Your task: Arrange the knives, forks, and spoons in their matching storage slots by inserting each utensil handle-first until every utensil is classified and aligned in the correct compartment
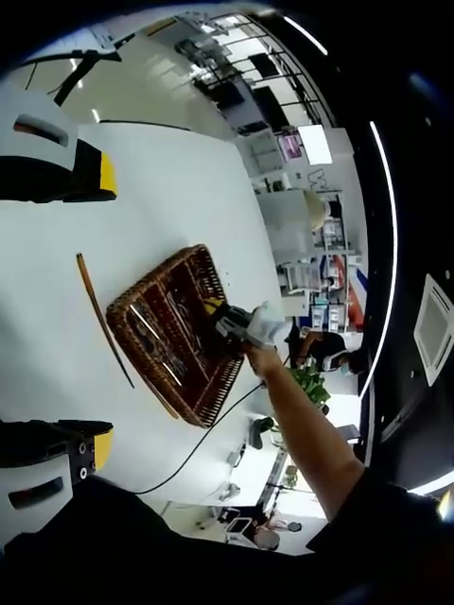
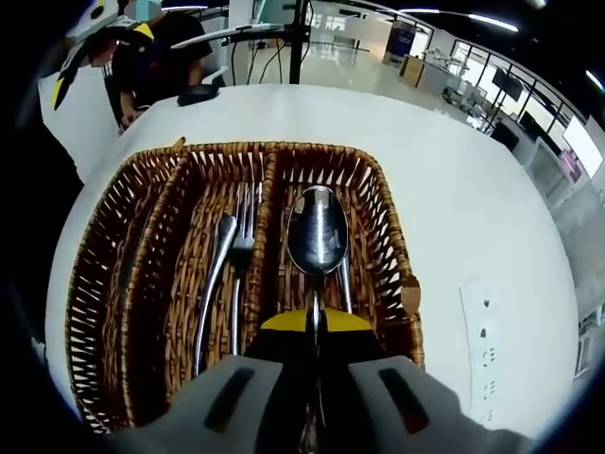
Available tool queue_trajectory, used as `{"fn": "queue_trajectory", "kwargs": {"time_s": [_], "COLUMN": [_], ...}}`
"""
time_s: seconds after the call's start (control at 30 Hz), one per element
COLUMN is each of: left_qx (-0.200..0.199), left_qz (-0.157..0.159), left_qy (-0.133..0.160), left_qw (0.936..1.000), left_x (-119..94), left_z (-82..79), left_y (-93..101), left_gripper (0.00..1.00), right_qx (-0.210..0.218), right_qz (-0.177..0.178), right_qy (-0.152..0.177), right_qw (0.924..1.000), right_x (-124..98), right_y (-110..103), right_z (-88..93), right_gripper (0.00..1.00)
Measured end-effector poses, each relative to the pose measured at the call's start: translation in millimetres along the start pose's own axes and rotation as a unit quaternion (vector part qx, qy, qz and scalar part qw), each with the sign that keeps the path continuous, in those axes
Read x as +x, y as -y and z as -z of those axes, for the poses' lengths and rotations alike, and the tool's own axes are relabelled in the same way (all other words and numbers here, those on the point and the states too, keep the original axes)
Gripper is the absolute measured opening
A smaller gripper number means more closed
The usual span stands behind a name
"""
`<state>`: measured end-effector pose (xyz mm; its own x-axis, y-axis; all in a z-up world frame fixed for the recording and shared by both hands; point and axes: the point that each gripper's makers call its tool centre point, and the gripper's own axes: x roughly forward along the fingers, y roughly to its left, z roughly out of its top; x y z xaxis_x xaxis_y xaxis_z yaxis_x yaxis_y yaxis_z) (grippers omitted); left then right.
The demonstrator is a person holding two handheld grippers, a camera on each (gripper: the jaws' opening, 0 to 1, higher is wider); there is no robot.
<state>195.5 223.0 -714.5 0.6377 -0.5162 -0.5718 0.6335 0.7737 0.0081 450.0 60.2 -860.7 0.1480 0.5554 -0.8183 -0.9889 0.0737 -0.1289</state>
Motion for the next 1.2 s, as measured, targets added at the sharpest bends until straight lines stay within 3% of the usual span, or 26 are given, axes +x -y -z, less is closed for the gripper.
{"fn": "queue_trajectory", "kwargs": {"time_s": [0.07,0.17,0.2,0.27,0.3,0.43,0.53,0.67,0.87,1.03,1.13,1.2], "left_qx": [0.001,0.001,0.003,0.007,0.009,0.018,0.024,0.026,0.033,0.043,0.047,0.062], "left_qz": [0.002,0.003,0.003,0.003,0.003,0.005,0.008,0.015,0.017,0.014,0.014,0.030], "left_qy": [-0.002,-0.002,-0.003,0.001,0.003,0.016,0.024,0.038,0.059,0.068,0.072,0.075], "left_qw": [1.0000,1.0000,1.0000,1.0000,1.0000,0.9997,0.9994,0.9989,0.9976,0.9966,0.9962,0.9948], "left_x": [-0.2,-0.4,-0.1,0.7,1.1,3.0,4.0,5.8,7.0,2.4,-0.8,-2.5], "left_z": [0.6,-0.1,-1.1,-6.3,-8.9,-23.3,-32.3,-46.8,-65.8,-78.6,-83.4,-86.4], "left_y": [1.4,2.1,2.2,2.8,3.1,6.5,9.0,12.1,15.7,19.2,20.7,28.6], "left_gripper": [1.00,1.00,1.00,1.00,1.00,1.00,1.00,1.00,1.00,1.00,1.00,1.00], "right_qx": [0.009,0.074,0.085,0.072,0.059,0.073,0.078,0.098,0.124,0.140,0.156,0.163], "right_qz": [0.019,0.034,0.024,0.038,0.055,0.079,0.097,0.102,0.129,0.151,0.172,0.182], "right_qy": [0.013,0.052,0.049,0.062,0.072,0.123,0.140,0.159,0.173,0.181,0.196,0.203], "right_qw": [0.9997,0.9953,0.9949,0.9948,0.9942,0.9865,0.9823,0.9771,0.9685,0.9617,0.9529,0.9482], "right_x": [-5.7,-19.7,-25.5,-36.8,-44.6,-80.2,-106.4,-131.9,-174.2,-205.3,-227.4,-237.8], "right_y": [7.3,18.3,17.3,27.2,33.7,41.5,40.4,28.6,-0.8,-24.4,-39.9,-47.7], "right_z": [-4.0,-21.2,-22.3,-30.0,-36.2,-62.8,-71.8,-73.5,-59.2,-46.0,-41.8,-39.1], "right_gripper": [0.04,0.30,0.30,0.36,0.45,0.63,0.76,0.84,0.99,0.99,0.99,0.99]}}
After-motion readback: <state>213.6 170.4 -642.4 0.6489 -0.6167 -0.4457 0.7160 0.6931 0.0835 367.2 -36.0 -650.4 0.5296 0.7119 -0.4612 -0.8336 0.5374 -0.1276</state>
